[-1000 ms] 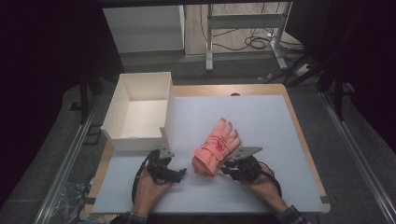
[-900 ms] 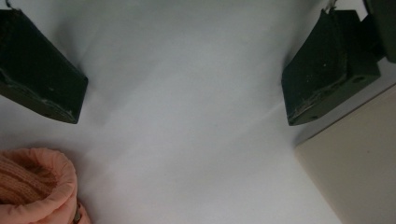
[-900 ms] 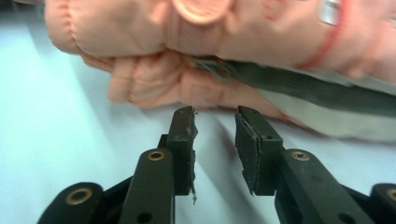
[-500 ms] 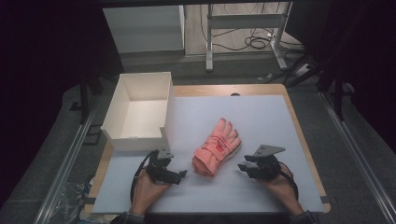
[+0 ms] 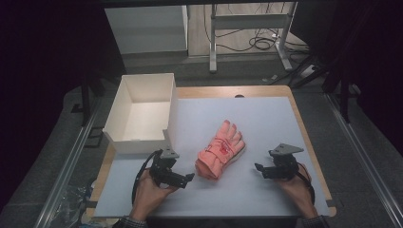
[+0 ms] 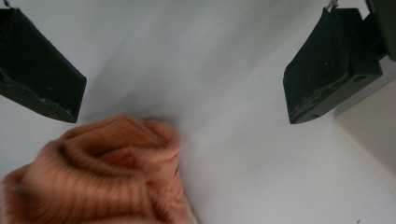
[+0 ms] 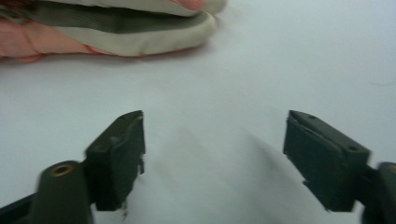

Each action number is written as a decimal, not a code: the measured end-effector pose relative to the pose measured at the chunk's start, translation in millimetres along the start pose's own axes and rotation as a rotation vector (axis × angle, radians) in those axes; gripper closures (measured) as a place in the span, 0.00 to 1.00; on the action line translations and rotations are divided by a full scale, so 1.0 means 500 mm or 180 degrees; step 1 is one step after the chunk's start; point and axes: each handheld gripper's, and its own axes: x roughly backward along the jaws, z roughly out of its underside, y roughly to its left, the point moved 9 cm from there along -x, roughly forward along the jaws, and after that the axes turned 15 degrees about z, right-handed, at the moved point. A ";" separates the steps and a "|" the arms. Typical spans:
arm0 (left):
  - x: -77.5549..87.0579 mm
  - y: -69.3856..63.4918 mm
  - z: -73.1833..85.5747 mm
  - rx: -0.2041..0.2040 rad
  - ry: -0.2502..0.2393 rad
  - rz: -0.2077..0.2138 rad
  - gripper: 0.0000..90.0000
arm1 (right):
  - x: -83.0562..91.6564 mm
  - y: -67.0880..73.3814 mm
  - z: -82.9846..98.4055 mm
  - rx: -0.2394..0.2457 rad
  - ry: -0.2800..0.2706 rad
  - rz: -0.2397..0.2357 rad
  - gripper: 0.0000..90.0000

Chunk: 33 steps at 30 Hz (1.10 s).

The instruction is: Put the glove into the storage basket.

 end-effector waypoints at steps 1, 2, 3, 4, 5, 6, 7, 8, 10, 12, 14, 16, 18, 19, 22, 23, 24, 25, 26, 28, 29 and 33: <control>0.002 -0.005 -0.007 -0.0010 0.0000 0.0001 0.00 | -0.002 -0.005 0.003 -0.0005 0.0020 0.0017 0.17; 0.004 -0.009 -0.015 -0.0019 -0.0003 0.0004 0.00 | -0.005 -0.010 0.006 -0.0018 0.0032 0.0034 0.15; 0.005 -0.014 -0.023 -0.0036 -0.0002 0.0015 0.00 | -0.007 -0.013 0.008 -0.0041 0.0056 0.0046 0.14; 0.006 -0.019 -0.031 -0.0056 0.0000 0.0026 0.00 | -0.009 -0.017 0.011 -0.0043 0.0069 0.0054 0.12; 0.005 -0.023 -0.040 -0.0071 0.0006 0.0024 0.00 | -0.011 -0.020 0.013 -0.0060 0.0083 0.0072 0.12; 0.004 -0.026 -0.048 -0.0087 0.0027 0.0018 0.00 | -0.013 -0.021 0.015 -0.0085 0.0115 0.0077 0.11; 0.001 -0.029 -0.056 -0.0112 0.0047 0.0026 0.00 | -0.014 -0.022 0.015 -0.0086 0.0129 0.0073 0.11; -0.002 -0.032 -0.064 -0.0121 0.0068 0.0031 0.00 | -0.014 -0.022 0.016 -0.0058 0.0137 0.0078 0.11; -0.011 -0.036 -0.080 -0.0150 0.0107 0.0027 0.00 | -0.016 -0.020 0.018 -0.0021 0.0170 0.0082 0.11; -0.023 -0.039 -0.095 -0.0160 0.0131 0.0040 0.00 | -0.017 -0.020 0.019 -0.0037 0.0181 0.0068 0.11; -0.037 -0.040 -0.109 -0.0172 0.0148 0.0043 0.00 | -0.018 -0.021 0.019 -0.0067 0.0193 0.0034 0.11; -0.048 -0.043 -0.124 -0.0174 0.0126 0.0088 0.00 | -0.018 -0.021 0.020 -0.0063 0.0191 0.0035 0.10; -0.058 -0.048 -0.139 -0.0201 0.0112 0.0063 0.00 | -0.018 -0.021 0.020 -0.0065 0.0193 0.0035 0.10; -0.063 -0.051 -0.145 -0.0234 0.0136 0.0029 0.00 | -0.019 -0.020 0.020 -0.0078 0.0186 0.0033 0.10; -0.086 -0.063 -0.160 -0.0262 0.0180 0.0050 0.00 | -0.019 -0.021 0.020 -0.0073 0.0187 0.0031 0.10; -0.093 -0.064 -0.164 -0.0272 0.0207 0.0014 0.00 | -0.019 -0.021 0.020 -0.0074 0.0187 0.0031 0.10; -0.100 -0.063 -0.167 -0.0280 0.0228 -0.0042 0.00 | -0.019 -0.021 0.020 -0.0075 0.0187 0.0030 0.10; -0.107 -0.061 -0.169 -0.0283 0.0258 -0.0086 0.00 | -0.019 -0.021 0.020 -0.0076 0.0187 0.0030 0.10; -0.116 -0.058 -0.171 -0.0277 0.0277 -0.0124 0.00 | -0.019 -0.021 0.020 -0.0075 0.0187 0.0029 0.10; -0.129 -0.052 -0.172 -0.0258 0.0316 -0.0173 0.00 | -0.019 -0.021 0.020 -0.0078 0.0186 0.0028 0.11; -0.137 -0.049 -0.171 -0.0249 0.0344 -0.0207 0.00 | -0.019 -0.021 0.020 -0.0079 0.0186 0.0028 0.11; -0.170 -0.044 -0.162 -0.0205 0.0469 -0.0239 0.00 | -0.019 -0.021 0.020 -0.0080 0.0186 0.0030 0.11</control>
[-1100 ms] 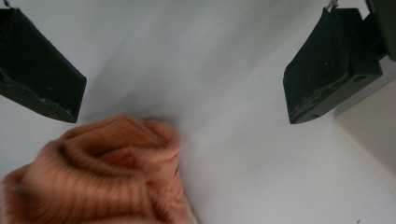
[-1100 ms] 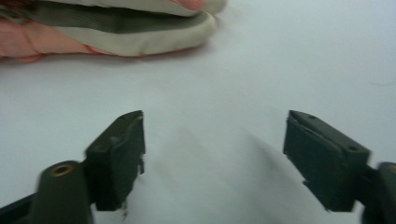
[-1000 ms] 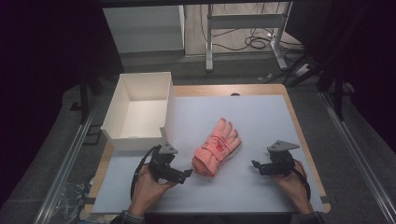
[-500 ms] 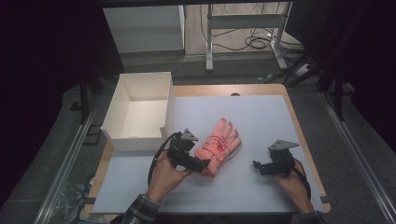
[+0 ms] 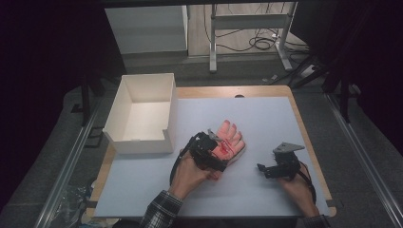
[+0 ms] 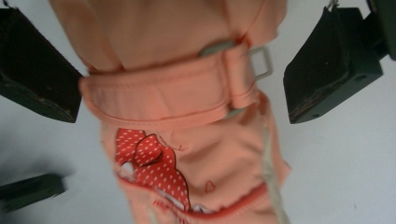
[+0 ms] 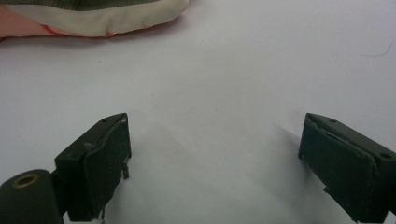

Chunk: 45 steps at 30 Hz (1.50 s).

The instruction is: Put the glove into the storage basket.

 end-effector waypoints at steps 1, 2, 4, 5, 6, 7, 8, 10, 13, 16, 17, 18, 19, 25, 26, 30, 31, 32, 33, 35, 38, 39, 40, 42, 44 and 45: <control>-0.010 0.001 0.004 0.0003 0.0053 -0.0010 0.00 | 0.000 0.000 0.000 0.0002 -0.0001 0.0000 0.11; -0.020 0.002 0.008 0.0027 0.0085 -0.0001 0.00 | 0.000 0.000 0.000 0.0004 -0.0003 -0.0001 0.11; -0.035 0.004 0.016 0.0062 0.0127 0.0042 0.00 | 0.000 0.000 0.000 0.0001 0.0000 -0.0001 0.11; -0.041 0.006 0.021 0.0088 0.0150 0.0046 0.00 | 0.000 0.000 0.000 -0.0002 -0.0003 0.0001 0.10; -0.046 0.007 0.025 0.0113 0.0175 0.0046 0.00 | 0.000 0.000 0.000 0.0002 -0.0002 0.0000 0.10; -0.051 0.009 0.030 0.0123 0.0210 0.0049 0.00 | 0.000 0.000 0.000 0.0004 -0.0002 0.0000 0.10; -0.056 0.012 0.036 0.0129 0.0256 0.0047 0.00 | 0.000 0.000 0.000 0.0003 -0.0001 0.0000 0.11; -0.064 0.014 0.043 0.0159 0.0277 0.0055 0.00 | 0.000 0.000 0.000 0.0004 -0.0001 0.0001 0.11; -0.076 0.013 0.055 0.0192 0.0344 0.0116 0.03 | 0.000 0.000 0.000 0.0005 -0.0001 0.0002 0.11; -0.079 0.009 0.059 0.0173 0.0371 0.0066 0.07 | 0.000 0.000 0.000 0.0006 -0.0001 0.0003 0.10; -0.079 0.008 0.059 0.0164 0.0403 0.0043 0.08 | 0.000 0.000 0.000 0.0006 -0.0001 0.0004 0.10; -0.078 0.007 0.059 0.0177 0.0422 0.0034 0.10 | 0.000 0.000 0.000 0.0006 -0.0001 0.0004 0.10; -0.076 0.005 0.058 0.0184 0.0429 0.0032 0.13 | 0.000 0.000 0.000 0.0006 0.0000 0.0004 0.10; -0.067 -0.006 0.055 0.0103 0.0441 0.0089 0.33 | 0.000 0.000 0.000 0.0005 -0.0001 0.0003 0.11; -0.065 -0.006 0.054 0.0079 0.0446 0.0097 0.35 | 0.000 0.000 0.000 0.0004 -0.0002 0.0004 0.10; -0.058 -0.007 0.052 0.0038 0.0367 0.0166 0.44 | 0.000 0.000 0.000 0.0004 -0.0003 0.0004 0.11; -0.056 -0.007 0.052 0.0020 0.0354 0.0184 0.46 | 0.000 0.000 0.000 0.0003 -0.0003 0.0004 0.11; -0.054 -0.007 0.052 0.0016 0.0342 0.0207 0.48 | 0.000 0.000 0.000 0.0004 -0.0003 0.0004 0.11; -0.054 -0.007 0.051 0.0017 0.0335 0.0220 0.48 | 0.000 0.000 0.000 0.0004 -0.0003 0.0004 0.11; -0.051 -0.006 0.050 0.0026 0.0340 0.0273 0.50 | 0.000 0.000 0.000 0.0003 -0.0003 0.0004 0.11; -0.045 -0.003 0.046 0.0058 0.0340 0.0362 0.51 | 0.000 0.000 0.000 0.0002 -0.0004 0.0003 0.11; -0.044 -0.003 0.046 0.0062 0.0340 0.0371 0.51 | 0.000 0.000 0.000 0.0002 -0.0003 0.0005 0.11; -0.043 -0.001 0.045 0.0044 0.0345 0.0364 0.51 | 0.000 0.000 0.000 0.0002 -0.0004 0.0003 0.11; -0.038 0.002 0.043 0.0034 0.0356 0.0321 0.51 | 0.000 0.000 0.000 0.0002 -0.0003 0.0005 0.11; -0.032 0.006 0.038 0.0040 0.0334 0.0292 0.51 | 0.000 0.000 0.000 0.0003 -0.0003 0.0005 0.11; -0.028 0.009 0.035 0.0052 0.0325 0.0286 0.51 | 0.000 0.000 0.000 0.0002 -0.0004 0.0006 0.11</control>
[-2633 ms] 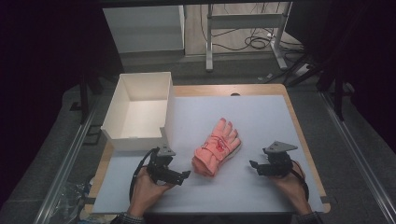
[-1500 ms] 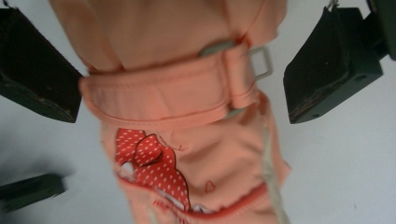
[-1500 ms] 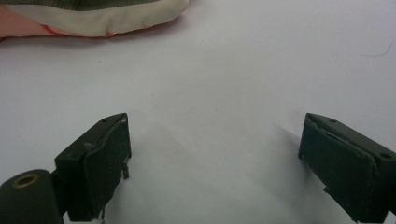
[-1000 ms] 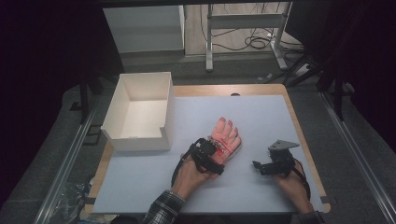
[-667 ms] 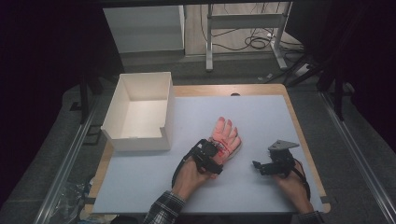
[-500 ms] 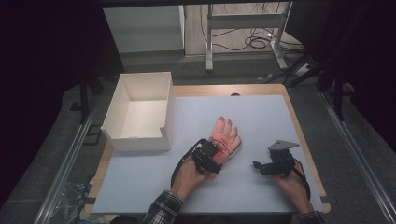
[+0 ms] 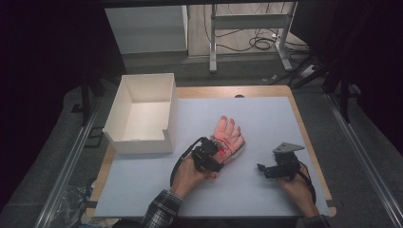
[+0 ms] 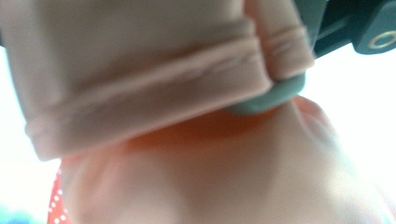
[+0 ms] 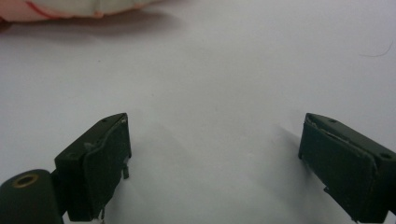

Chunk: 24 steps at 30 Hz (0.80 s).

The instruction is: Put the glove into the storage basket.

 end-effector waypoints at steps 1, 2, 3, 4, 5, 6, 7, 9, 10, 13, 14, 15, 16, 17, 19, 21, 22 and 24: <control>0.007 0.003 -0.004 -0.0005 -0.0019 -0.0004 0.51 | 0.000 0.000 0.000 -0.0002 -0.0001 0.0000 0.10; 0.011 0.004 -0.006 0.0002 -0.0033 -0.0005 0.51 | 0.000 0.000 0.000 0.0003 0.0000 0.0001 0.11; 0.017 0.006 -0.008 0.0006 -0.0039 -0.0017 0.51 | 0.000 0.000 0.000 0.0002 0.0000 0.0001 0.11; 0.023 0.008 -0.011 0.0011 -0.0049 -0.0028 0.51 | 0.000 0.000 0.000 0.0003 -0.0001 0.0001 0.11; 0.028 0.011 -0.014 0.0017 -0.0050 -0.0043 0.51 | 0.000 0.000 0.000 0.0000 0.0001 0.0000 0.11; 0.034 0.013 -0.017 0.0017 -0.0054 -0.0059 0.51 | 0.000 0.000 0.000 0.0003 0.0000 0.0001 0.11; 0.040 0.016 -0.021 0.0013 -0.0051 -0.0074 0.51 | 0.000 0.000 0.000 0.0003 0.0000 0.0001 0.11; 0.050 0.021 -0.028 0.0033 -0.0069 -0.0083 0.51 | 0.000 0.000 0.000 0.0006 0.0000 0.0000 0.11; 0.056 0.024 -0.032 0.0030 -0.0070 -0.0092 0.51 | 0.000 0.000 0.000 0.0006 -0.0002 0.0001 0.11; 0.072 0.031 -0.044 0.0042 -0.0082 -0.0143 0.51 | 0.000 0.000 0.000 0.0006 -0.0002 0.0002 0.11; 0.077 0.033 -0.049 0.0048 -0.0088 -0.0152 0.51 | 0.000 0.000 0.000 0.0004 -0.0001 0.0002 0.11; 0.082 0.034 -0.052 0.0048 -0.0096 -0.0161 0.51 | 0.000 0.000 0.000 0.0008 -0.0004 0.0003 0.10; 0.089 0.037 -0.058 0.0049 -0.0101 -0.0163 0.51 | 0.000 0.000 0.000 0.0006 -0.0003 0.0000 0.11; 0.093 0.038 -0.061 0.0059 -0.0112 -0.0166 0.51 | 0.000 0.000 0.000 0.0002 0.0003 0.0000 0.11; 0.106 0.043 -0.072 0.0057 -0.0118 -0.0204 0.51 | 0.000 0.000 0.000 0.0007 0.0000 0.0001 0.11; 0.118 0.047 -0.081 0.0070 -0.0135 -0.0223 0.51 | 0.000 0.000 0.000 0.0004 0.0000 -0.0003 0.11; 0.124 0.049 -0.086 0.0078 -0.0154 -0.0227 0.51 | 0.000 0.001 0.000 -0.0006 0.0001 -0.0003 0.11; 0.133 0.052 -0.093 0.0089 -0.0160 -0.0232 0.51 | 0.000 0.001 0.000 0.0002 0.0004 -0.0003 0.10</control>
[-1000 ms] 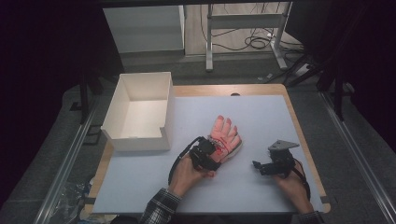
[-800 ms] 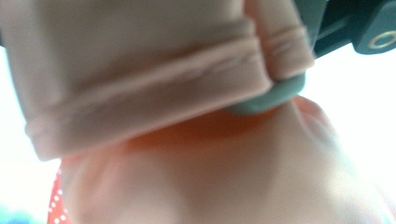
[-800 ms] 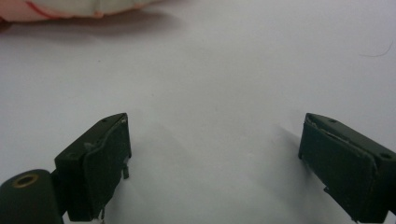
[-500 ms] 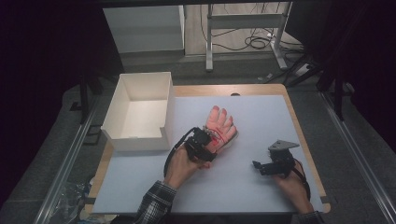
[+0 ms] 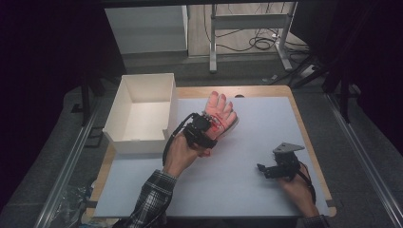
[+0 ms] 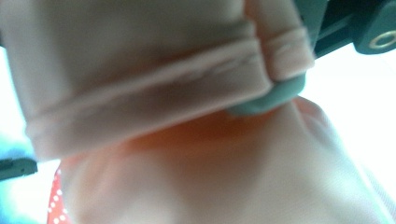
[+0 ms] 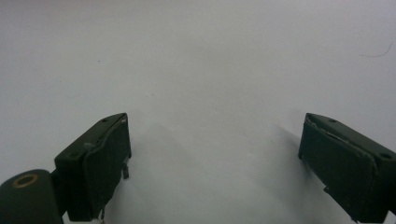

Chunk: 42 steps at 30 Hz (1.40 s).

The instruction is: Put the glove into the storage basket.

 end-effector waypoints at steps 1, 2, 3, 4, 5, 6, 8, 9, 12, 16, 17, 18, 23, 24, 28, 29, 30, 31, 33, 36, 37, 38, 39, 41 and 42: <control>0.005 0.003 -0.004 0.0007 -0.0005 -0.0009 0.51 | 0.000 0.000 0.000 0.0003 -0.0003 0.0002 0.11; 0.011 0.006 -0.009 0.0016 -0.0008 -0.0023 0.51 | 0.000 0.000 0.000 0.0005 -0.0003 0.0001 0.10; 0.016 0.009 -0.013 0.0021 -0.0006 -0.0033 0.51 | 0.000 0.000 0.000 0.0005 -0.0003 0.0001 0.10; 0.022 0.013 -0.016 0.0020 0.0009 -0.0041 0.51 | 0.000 0.000 0.000 0.0006 -0.0004 0.0002 0.11; 0.026 0.015 -0.018 0.0028 0.0007 -0.0045 0.51 | 0.000 0.000 0.000 0.0006 -0.0004 0.0002 0.10; 0.032 0.019 -0.021 0.0040 0.0002 -0.0053 0.50 | 0.000 0.000 0.000 0.0007 -0.0005 0.0002 0.10; 0.043 0.028 -0.026 0.0058 0.0016 -0.0097 0.50 | 0.000 0.000 0.000 0.0006 -0.0005 0.0002 0.10; 0.047 0.032 -0.028 0.0066 0.0019 -0.0114 0.50 | -0.001 0.000 0.000 0.0003 -0.0010 0.0002 0.10; 0.062 0.045 -0.034 0.0104 0.0025 -0.0153 0.50 | -0.001 0.000 0.000 0.0004 -0.0011 0.0002 0.10; 0.084 0.058 -0.044 0.0144 0.0029 -0.0202 0.50 | -0.001 0.000 0.000 0.0003 -0.0012 0.0002 0.10; 0.090 0.060 -0.047 0.0159 0.0009 -0.0213 0.50 | -0.001 0.000 0.000 0.0003 -0.0011 0.0002 0.10; 0.096 0.064 -0.050 0.0168 0.0010 -0.0226 0.50 | -0.001 0.000 0.000 0.0002 -0.0012 0.0002 0.10; 0.132 0.087 -0.063 0.0244 -0.0029 -0.0308 0.50 | -0.001 0.000 0.000 0.0002 -0.0013 0.0002 0.10; 0.139 0.093 -0.065 0.0261 -0.0038 -0.0316 0.50 | -0.001 0.000 0.000 0.0001 -0.0013 0.0002 0.10; 0.168 0.117 -0.071 0.0354 -0.0099 -0.0378 0.50 | 0.000 0.000 0.000 -0.0004 -0.0010 0.0001 0.10; 0.176 0.125 -0.072 0.0382 -0.0122 -0.0405 0.50 | 0.000 0.000 0.000 -0.0002 -0.0010 0.0002 0.10; 0.181 0.129 -0.073 0.0400 -0.0130 -0.0419 0.50 | -0.001 0.000 0.000 0.0000 -0.0011 0.0002 0.10; 0.187 0.135 -0.073 0.0418 -0.0137 -0.0441 0.50 | -0.001 0.000 -0.001 0.0003 -0.0015 0.0004 0.10; 0.194 0.142 -0.072 0.0443 -0.0157 -0.0466 0.50 | -0.001 0.000 0.000 0.0004 -0.0015 0.0003 0.10; 0.211 0.160 -0.070 0.0511 -0.0208 -0.0524 0.50 | -0.001 0.000 0.000 0.0002 -0.0015 0.0004 0.11; 0.216 0.164 -0.069 0.0527 -0.0221 -0.0534 0.50 | -0.001 0.000 0.000 0.0006 -0.0015 0.0005 0.10; 0.224 0.172 -0.067 0.0553 -0.0239 -0.0558 0.50 | -0.001 0.000 0.000 0.0002 -0.0015 0.0004 0.10; 0.230 0.177 -0.065 0.0575 -0.0250 -0.0576 0.50 | -0.001 0.000 0.000 0.0005 -0.0016 0.0005 0.10; 0.240 0.187 -0.060 0.0619 -0.0273 -0.0619 0.50 | -0.001 0.000 0.000 0.0009 -0.0016 0.0005 0.10; 0.246 0.194 -0.058 0.0627 -0.0280 -0.0640 0.50 | -0.001 0.000 0.000 0.0009 -0.0016 0.0005 0.10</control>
